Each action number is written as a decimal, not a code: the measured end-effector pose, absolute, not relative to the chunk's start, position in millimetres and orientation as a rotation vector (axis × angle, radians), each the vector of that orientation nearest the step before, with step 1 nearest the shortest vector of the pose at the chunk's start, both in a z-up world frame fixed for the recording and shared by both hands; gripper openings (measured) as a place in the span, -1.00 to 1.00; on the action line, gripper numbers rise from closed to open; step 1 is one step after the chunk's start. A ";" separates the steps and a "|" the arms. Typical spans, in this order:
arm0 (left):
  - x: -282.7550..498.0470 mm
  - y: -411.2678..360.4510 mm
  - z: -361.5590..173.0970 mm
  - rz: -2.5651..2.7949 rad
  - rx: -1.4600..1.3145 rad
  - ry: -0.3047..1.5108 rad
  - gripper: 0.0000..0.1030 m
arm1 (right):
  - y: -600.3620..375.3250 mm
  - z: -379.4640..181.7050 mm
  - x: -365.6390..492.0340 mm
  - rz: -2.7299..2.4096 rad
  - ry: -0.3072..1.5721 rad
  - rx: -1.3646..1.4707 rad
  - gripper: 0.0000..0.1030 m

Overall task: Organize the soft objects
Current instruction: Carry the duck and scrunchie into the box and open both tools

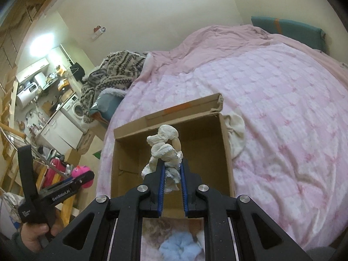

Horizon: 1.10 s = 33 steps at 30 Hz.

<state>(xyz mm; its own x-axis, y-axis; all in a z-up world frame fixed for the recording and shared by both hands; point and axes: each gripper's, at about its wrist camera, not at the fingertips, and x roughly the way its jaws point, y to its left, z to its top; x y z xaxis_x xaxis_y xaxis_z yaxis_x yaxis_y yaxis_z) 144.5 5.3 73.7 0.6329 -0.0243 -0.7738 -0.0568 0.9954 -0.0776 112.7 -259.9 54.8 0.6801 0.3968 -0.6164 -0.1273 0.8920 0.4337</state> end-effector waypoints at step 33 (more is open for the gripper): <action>193.5 -32.4 -22.4 -0.049 0.002 0.982 -0.18 | -218.8 -47.5 166.2 0.268 1.030 0.239 -0.70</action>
